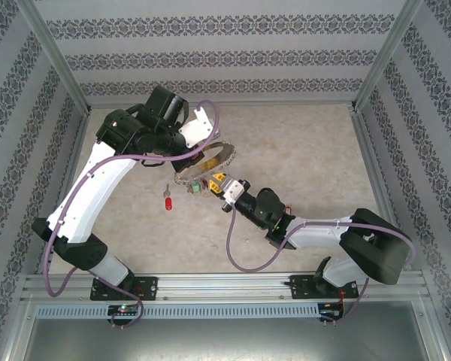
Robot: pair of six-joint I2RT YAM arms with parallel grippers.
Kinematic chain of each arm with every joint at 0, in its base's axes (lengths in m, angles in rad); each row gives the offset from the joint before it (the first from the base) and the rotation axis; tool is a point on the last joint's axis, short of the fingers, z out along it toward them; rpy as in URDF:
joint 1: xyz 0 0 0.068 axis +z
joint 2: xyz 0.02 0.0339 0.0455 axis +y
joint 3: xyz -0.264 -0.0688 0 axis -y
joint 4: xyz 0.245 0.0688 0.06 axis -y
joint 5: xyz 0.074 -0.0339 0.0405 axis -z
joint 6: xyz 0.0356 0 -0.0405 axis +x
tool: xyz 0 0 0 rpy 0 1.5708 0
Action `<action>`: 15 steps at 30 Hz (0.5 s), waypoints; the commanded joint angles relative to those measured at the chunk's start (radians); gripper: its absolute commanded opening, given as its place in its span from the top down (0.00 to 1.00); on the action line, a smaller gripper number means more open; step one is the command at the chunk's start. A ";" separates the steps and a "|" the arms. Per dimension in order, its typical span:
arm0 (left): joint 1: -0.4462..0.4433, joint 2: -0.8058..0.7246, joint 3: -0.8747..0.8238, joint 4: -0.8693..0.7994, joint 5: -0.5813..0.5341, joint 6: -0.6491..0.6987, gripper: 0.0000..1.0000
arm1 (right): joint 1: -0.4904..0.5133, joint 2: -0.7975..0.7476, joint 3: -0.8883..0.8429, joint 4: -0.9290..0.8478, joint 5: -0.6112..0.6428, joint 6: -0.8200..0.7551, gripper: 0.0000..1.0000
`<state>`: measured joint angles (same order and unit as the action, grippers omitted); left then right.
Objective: Put the keys on the keyring
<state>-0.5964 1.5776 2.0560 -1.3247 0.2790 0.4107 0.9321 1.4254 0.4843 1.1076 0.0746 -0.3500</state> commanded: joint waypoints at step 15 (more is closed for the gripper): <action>-0.019 -0.006 0.033 -0.010 -0.007 -0.017 1.00 | 0.004 0.021 0.043 0.049 0.001 0.017 0.80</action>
<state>-0.5987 1.5776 2.0560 -1.3247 0.2787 0.4107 0.9321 1.4330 0.5022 1.1122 0.0746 -0.3458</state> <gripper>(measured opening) 0.063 0.196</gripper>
